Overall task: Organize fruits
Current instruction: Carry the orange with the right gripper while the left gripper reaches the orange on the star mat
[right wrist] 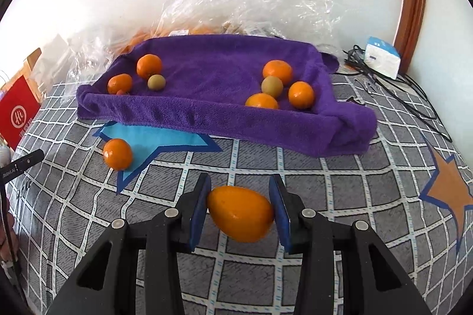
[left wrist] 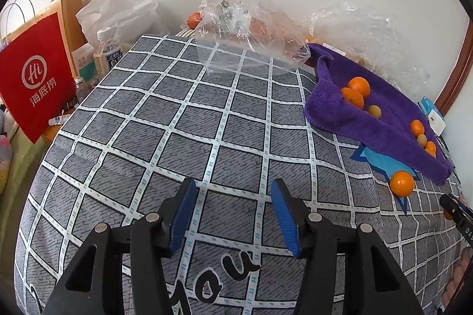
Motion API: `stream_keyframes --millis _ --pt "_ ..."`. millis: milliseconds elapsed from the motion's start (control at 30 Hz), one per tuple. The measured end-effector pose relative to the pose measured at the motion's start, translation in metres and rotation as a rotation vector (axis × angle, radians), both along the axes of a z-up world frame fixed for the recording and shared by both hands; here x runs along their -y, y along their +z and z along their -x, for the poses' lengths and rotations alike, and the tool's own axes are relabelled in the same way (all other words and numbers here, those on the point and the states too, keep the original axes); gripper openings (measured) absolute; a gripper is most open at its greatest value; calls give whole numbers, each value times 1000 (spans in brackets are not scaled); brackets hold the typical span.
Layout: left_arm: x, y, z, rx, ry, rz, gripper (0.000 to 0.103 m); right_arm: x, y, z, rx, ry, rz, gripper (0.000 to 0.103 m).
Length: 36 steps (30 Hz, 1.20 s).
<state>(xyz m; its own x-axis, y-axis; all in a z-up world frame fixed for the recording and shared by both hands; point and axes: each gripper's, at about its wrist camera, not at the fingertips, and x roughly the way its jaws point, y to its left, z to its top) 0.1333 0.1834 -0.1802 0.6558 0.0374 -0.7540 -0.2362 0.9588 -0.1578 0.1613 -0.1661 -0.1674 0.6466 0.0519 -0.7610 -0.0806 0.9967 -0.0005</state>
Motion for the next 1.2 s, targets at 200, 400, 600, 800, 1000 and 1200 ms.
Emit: stream_keyframes --millis 200,400,600,800,1000,1200 --pt "22 19 -4 -2 -74 68 51 14 9 1 3 -23 -9 40" --pt "66 30 -20 5 -176 87 57 27 9 4 -7 -61 -23 40" --pt "96 29 -31 -7 -248 84 59 43 8 5 -9 -100 -21 40" --pt "114 29 -42 -22 -299 145 62 57 5 2 -21 -140 -24 40" --pt "111 25 -38 -20 -318 200 64 62 6 1 -8 -148 -13 40" --pt "129 24 -34 2 -365 180 66 63 1 4 -20 -130 -46 40"
